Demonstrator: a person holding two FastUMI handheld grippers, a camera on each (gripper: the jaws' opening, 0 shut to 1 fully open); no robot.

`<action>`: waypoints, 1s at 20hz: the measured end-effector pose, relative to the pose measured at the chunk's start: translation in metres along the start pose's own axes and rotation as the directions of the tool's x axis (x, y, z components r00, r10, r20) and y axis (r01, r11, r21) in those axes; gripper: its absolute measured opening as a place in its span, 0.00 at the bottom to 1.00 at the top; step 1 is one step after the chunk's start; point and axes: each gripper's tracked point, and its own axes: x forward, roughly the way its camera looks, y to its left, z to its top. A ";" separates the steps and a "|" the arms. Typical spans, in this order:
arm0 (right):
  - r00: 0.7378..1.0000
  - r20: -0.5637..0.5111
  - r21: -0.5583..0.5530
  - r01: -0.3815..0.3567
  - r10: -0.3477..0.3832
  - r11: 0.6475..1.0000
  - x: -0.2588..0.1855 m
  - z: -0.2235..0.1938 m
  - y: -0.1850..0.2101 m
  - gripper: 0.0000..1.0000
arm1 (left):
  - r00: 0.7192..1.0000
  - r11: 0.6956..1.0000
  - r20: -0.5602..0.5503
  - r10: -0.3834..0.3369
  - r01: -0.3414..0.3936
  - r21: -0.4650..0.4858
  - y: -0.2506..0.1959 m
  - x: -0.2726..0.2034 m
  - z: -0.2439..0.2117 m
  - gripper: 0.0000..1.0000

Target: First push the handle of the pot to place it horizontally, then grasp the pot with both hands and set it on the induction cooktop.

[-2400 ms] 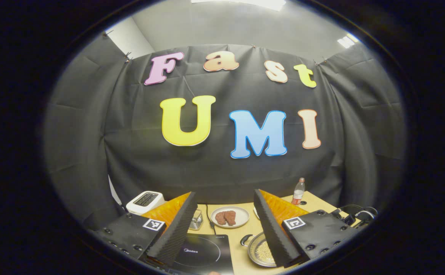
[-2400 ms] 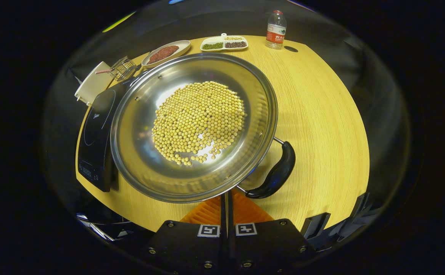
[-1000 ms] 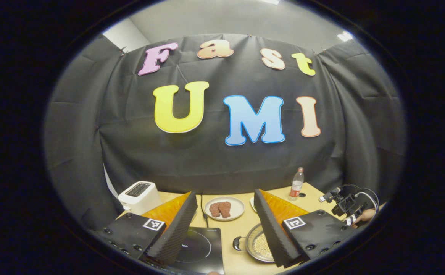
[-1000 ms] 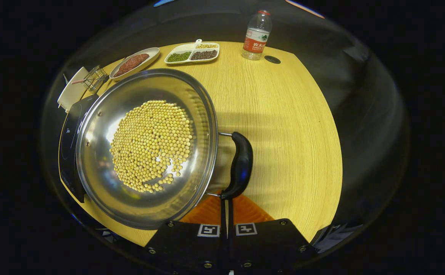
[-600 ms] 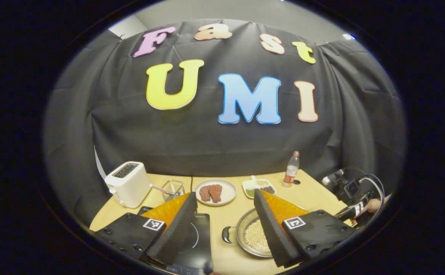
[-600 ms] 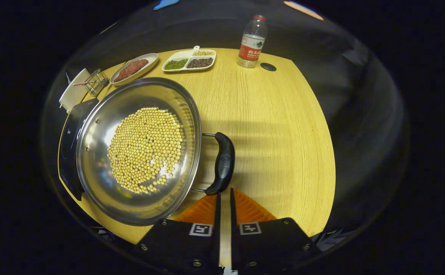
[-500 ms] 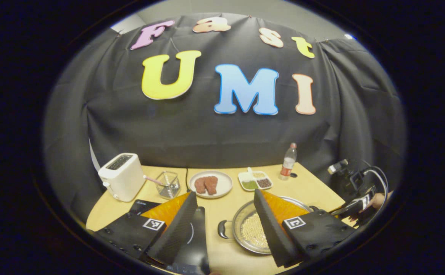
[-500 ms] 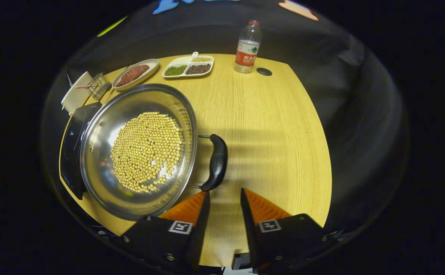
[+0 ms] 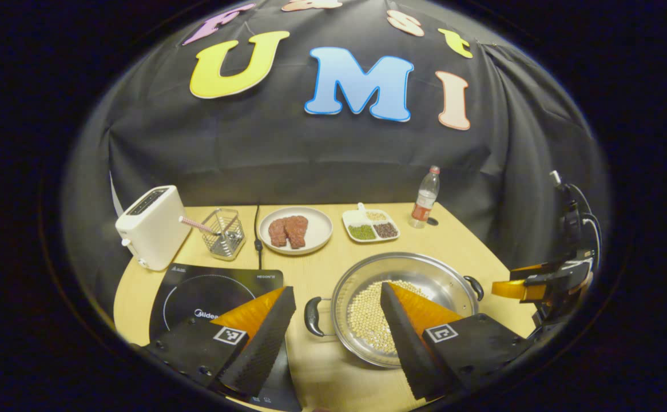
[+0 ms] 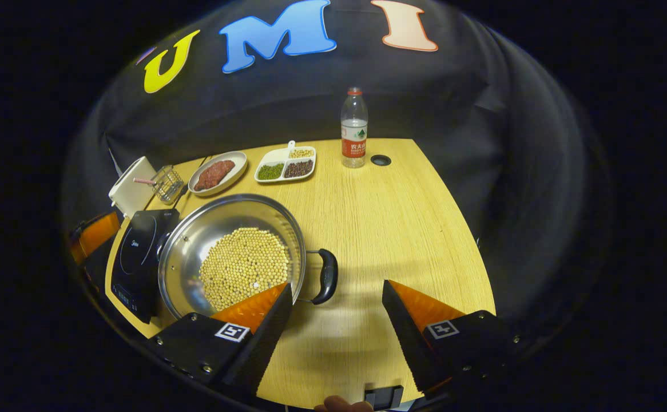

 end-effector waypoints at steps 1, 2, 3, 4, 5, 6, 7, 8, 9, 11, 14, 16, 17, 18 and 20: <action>1.000 0.012 0.009 -0.003 0.003 1.000 0.000 0.003 -0.001 0.96 | 1.000 1.000 -0.019 0.002 -0.002 0.004 0.001 0.005 -0.007 0.98; 1.000 0.016 0.019 -0.006 0.005 1.000 0.000 0.004 -0.002 0.96 | 0.999 1.000 -0.039 0.006 -0.005 0.006 0.001 0.010 -0.013 0.98; 1.000 0.015 0.027 -0.008 0.008 1.000 0.002 0.003 -0.001 0.96 | 0.998 1.000 -0.060 0.008 -0.008 0.005 0.001 0.017 -0.020 0.95; 1.000 0.012 0.034 -0.007 0.007 0.999 0.004 0.003 -0.001 0.96 | 0.997 1.000 -0.077 0.016 -0.016 0.004 0.003 0.022 -0.027 0.98; 1.000 0.014 0.039 -0.008 0.007 0.999 0.008 0.001 -0.002 0.96 | 0.995 1.000 -0.092 0.024 -0.024 0.001 0.005 0.027 -0.035 0.98; 1.000 0.014 0.042 -0.006 0.006 0.999 0.011 0.002 -0.003 0.96 | 0.994 1.000 -0.106 0.029 -0.030 -0.006 0.007 0.033 -0.042 0.98; 1.000 0.014 0.043 -0.007 0.006 0.999 0.016 0.003 -0.003 0.96 | 0.992 0.999 -0.118 0.034 -0.035 -0.009 0.008 0.038 -0.049 0.96; 1.000 0.010 0.044 -0.007 0.006 0.999 0.019 0.002 -0.005 0.96 | 0.991 0.999 -0.130 0.041 -0.042 -0.006 0.011 0.044 -0.054 0.98; 1.000 0.006 0.043 -0.008 0.008 0.999 0.023 0.002 -0.006 0.96 | 0.989 0.999 -0.138 0.044 -0.044 -0.002 0.011 0.050 -0.058 0.98; 1.000 -0.003 0.037 -0.009 0.009 0.999 0.027 0.003 -0.006 0.96 | 0.988 0.999 -0.150 0.046 -0.045 0.010 0.015 0.064 -0.063 0.98; 1.000 -0.018 0.027 -0.013 0.013 1.000 0.037 0.002 -0.006 0.96 | 0.984 0.999 -0.175 0.047 -0.045 0.017 0.023 0.084 -0.070 0.98; 1.000 -0.028 0.019 -0.011 0.011 1.000 0.043 -0.001 -0.006 0.96 | 0.981 0.999 -0.191 0.044 -0.041 0.020 0.024 0.094 -0.075 0.98; 0.999 -0.037 0.020 -0.013 0.014 1.000 0.047 -0.003 -0.005 0.96 | 0.980 0.999 -0.196 0.044 -0.040 0.027 0.025 0.097 -0.077 1.00; 0.999 -0.045 0.022 -0.014 0.015 1.000 0.054 -0.006 0.000 0.97 | 0.978 0.999 -0.203 0.045 -0.039 0.033 0.025 0.101 -0.080 0.98; 0.998 -0.056 0.027 -0.024 0.026 0.999 0.059 -0.006 0.004 0.97 | 0.975 0.999 -0.216 0.043 -0.036 0.037 0.024 0.104 -0.085 0.98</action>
